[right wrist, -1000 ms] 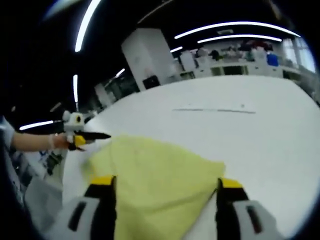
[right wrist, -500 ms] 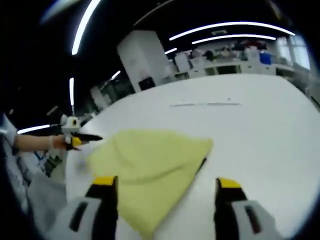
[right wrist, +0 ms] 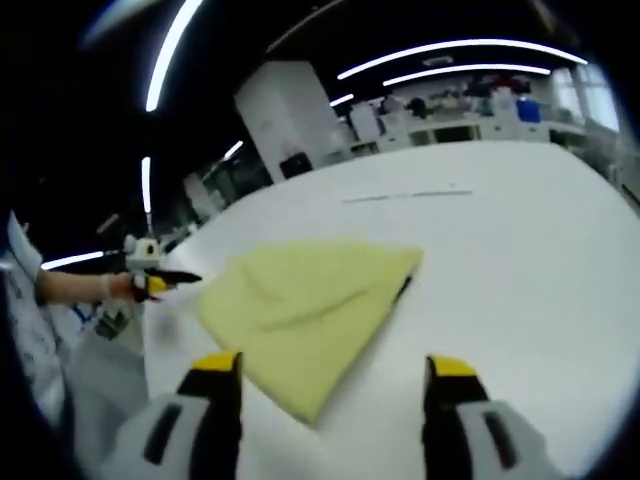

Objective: Fold the garment on the visible template until the final outline fits inside the template.

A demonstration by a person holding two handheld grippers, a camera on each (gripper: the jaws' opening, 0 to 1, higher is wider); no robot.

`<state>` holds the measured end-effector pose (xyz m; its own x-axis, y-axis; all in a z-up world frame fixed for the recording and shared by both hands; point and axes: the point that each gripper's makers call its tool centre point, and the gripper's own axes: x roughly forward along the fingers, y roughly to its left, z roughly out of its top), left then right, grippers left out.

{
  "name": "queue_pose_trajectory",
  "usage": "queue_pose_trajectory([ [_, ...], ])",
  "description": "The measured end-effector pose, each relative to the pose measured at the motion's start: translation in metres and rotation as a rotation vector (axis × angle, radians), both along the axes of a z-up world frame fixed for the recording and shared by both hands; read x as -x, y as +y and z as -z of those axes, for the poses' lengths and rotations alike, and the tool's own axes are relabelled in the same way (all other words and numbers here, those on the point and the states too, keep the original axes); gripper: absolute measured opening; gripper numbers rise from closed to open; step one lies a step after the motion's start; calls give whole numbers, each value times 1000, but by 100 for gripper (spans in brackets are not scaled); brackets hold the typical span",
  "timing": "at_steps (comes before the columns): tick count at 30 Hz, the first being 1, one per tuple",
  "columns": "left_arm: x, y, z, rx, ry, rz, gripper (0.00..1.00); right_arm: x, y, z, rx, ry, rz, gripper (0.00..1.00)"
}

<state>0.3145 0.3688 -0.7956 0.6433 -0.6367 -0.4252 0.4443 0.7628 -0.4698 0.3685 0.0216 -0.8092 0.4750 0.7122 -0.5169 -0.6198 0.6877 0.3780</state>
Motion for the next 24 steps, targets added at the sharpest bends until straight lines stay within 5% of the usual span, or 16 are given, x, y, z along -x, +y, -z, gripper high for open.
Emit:
queue_pose_trajectory([
  [13, 22, -5, 9, -1, 26, -27, 41, 32, 2, 9, 25, 17, -65, 51],
  [24, 18, -2, 21, 24, 50, -64, 21, 47, 5, 25, 43, 29, -107, 23],
])
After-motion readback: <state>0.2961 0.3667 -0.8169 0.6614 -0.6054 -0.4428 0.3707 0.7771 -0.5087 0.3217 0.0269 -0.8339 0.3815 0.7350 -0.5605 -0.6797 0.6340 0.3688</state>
